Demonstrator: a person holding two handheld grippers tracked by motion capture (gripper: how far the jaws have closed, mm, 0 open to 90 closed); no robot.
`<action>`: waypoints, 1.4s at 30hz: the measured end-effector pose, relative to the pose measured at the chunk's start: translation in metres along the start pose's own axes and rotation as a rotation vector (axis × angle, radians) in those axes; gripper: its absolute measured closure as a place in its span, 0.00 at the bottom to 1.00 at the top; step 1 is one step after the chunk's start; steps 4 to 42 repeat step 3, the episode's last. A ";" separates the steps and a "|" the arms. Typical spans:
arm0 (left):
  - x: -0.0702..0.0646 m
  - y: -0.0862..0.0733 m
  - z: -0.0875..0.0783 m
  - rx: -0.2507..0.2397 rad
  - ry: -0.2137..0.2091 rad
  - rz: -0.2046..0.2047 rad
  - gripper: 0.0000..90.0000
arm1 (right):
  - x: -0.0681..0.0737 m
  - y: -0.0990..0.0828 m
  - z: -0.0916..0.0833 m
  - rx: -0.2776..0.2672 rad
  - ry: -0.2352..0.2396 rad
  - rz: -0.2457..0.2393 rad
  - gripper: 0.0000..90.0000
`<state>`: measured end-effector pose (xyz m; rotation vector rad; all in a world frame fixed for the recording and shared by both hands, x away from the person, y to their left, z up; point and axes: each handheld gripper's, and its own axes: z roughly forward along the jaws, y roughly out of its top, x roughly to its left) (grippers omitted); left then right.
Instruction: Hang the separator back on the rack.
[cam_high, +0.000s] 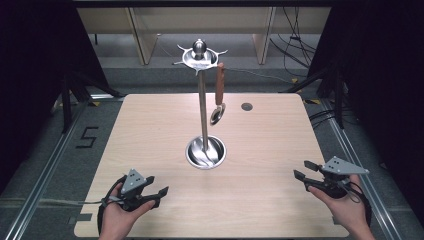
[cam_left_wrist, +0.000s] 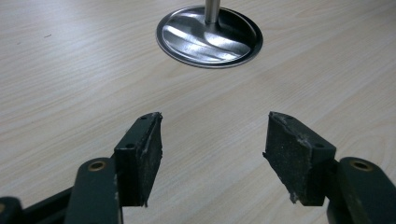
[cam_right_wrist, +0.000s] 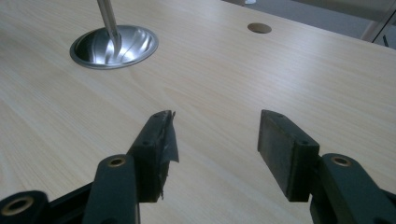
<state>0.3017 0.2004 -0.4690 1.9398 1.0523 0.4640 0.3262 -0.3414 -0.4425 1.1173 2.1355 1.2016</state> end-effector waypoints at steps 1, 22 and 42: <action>0.000 0.000 0.000 0.000 -0.001 -0.003 0.40 | 0.000 -0.001 0.000 -0.003 -0.007 -0.001 0.51; 0.000 0.000 0.000 0.003 0.001 0.005 0.40 | -0.001 -0.001 0.000 -0.004 -0.005 0.006 0.51; 0.000 0.000 0.000 0.003 0.001 0.005 0.40 | -0.001 -0.001 0.000 -0.004 -0.005 0.006 0.51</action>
